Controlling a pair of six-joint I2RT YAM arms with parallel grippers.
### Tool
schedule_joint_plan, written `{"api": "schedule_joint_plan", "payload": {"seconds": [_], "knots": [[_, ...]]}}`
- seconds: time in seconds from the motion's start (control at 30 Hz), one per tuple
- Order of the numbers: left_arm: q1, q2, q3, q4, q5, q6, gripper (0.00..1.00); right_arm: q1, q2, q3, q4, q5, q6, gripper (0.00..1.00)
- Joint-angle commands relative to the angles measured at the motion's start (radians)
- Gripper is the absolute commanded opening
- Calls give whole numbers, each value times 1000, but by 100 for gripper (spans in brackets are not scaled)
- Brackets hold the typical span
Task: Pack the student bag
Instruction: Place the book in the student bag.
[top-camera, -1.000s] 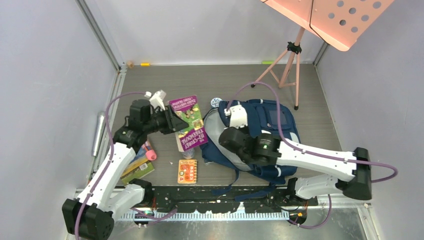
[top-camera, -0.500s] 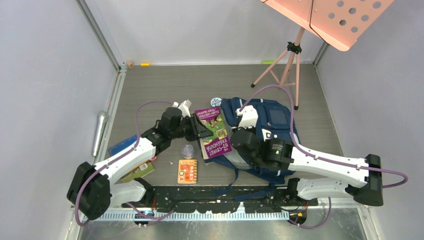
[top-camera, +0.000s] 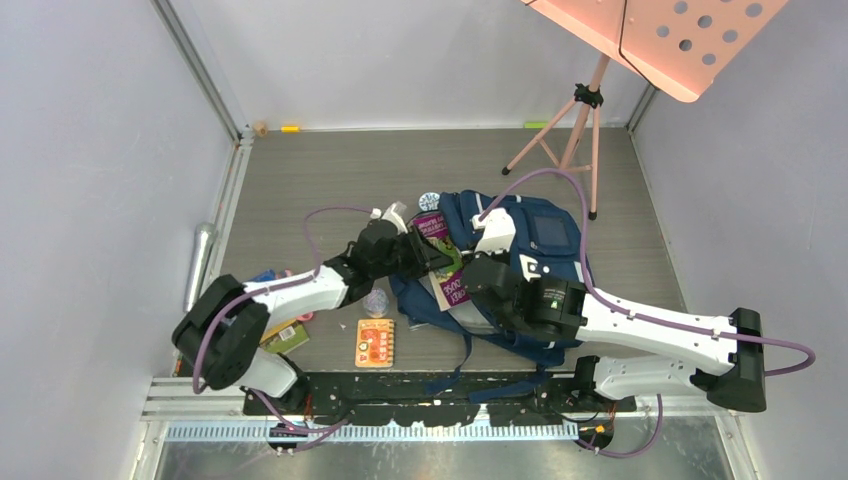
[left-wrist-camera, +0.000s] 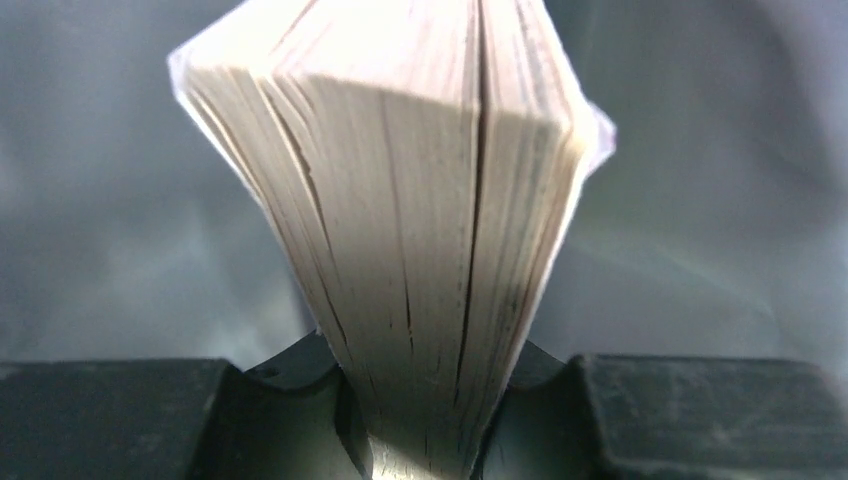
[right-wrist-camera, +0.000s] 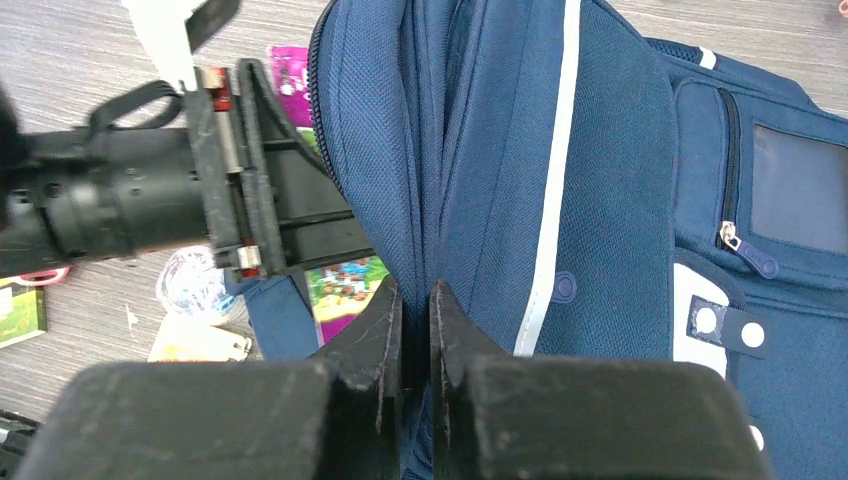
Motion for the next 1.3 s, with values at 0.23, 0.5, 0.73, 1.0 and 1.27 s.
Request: {"api": "schedule_joint_plan", "payload": {"seconds": [0.23,0.5,0.73,1.0,1.27], "knots": [[-83,225,180,313,-54,-71,0,1,-23,31,211,74,-8,0],[-85,239,115,341,-71,-47,0,1,-43,15,219,91,-12,1],[-85,132,89,395,-60,-143,0,1,-60,5,210,103,-9,1],[-106,199,156,472,-61,-190,0,1,-64,8,210,110,-13,1],[-118,395,226,611,-26,-220,0,1,-64,10,182,167,-58,0]]}}
